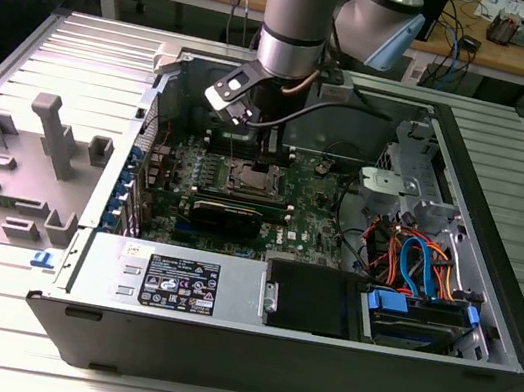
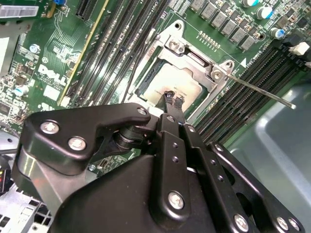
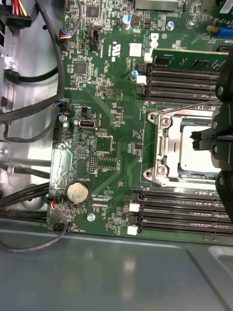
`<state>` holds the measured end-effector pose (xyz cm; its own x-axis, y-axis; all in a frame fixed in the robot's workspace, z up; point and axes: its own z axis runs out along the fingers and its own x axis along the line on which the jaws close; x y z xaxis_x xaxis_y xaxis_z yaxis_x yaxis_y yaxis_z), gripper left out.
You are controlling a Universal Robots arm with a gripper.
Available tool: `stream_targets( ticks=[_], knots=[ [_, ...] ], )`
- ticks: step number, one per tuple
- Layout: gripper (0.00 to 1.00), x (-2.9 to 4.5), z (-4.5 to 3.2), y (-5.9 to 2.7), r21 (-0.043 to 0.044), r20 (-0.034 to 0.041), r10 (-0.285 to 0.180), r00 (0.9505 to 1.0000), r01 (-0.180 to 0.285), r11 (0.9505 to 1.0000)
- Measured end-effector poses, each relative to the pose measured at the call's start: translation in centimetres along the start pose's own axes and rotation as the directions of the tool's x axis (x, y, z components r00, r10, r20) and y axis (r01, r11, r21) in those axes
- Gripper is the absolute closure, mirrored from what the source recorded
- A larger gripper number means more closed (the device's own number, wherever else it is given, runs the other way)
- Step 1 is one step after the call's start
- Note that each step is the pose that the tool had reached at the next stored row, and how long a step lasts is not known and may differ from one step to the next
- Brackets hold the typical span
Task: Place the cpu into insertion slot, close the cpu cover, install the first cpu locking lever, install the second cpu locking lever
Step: 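Install the first cpu locking lever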
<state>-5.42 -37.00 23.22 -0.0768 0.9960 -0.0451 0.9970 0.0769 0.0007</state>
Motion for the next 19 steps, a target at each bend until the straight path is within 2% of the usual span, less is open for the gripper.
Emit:
stream_targets(
  ticks=[3, 6, 8, 12, 19],
  knots=[
    [0.89, 0.0, -0.22, -0.01, -0.0011, -0.0002, -0.019, 0.9998, 0.019, 0.9998],
    [0.89, -0.01, -0.23, -0.01, -0.0034, 0.0001, -0.074, 0.9973, 0.074, 0.9973],
    [0.89, -0.01, -0.23, -0.02, -0.0053, 0.0003, -0.118, 0.993, 0.118, 0.993],
    [0.89, -0.01, -0.24, -0.02, -0.0078, 0.0007, -0.171, 0.9852, 0.171, 0.9852],
    [0.89, -0.01, -0.24, -0.02, -0.0081, 0.0003, -0.177, 0.9841, 0.177, 0.9841]
  ],
)
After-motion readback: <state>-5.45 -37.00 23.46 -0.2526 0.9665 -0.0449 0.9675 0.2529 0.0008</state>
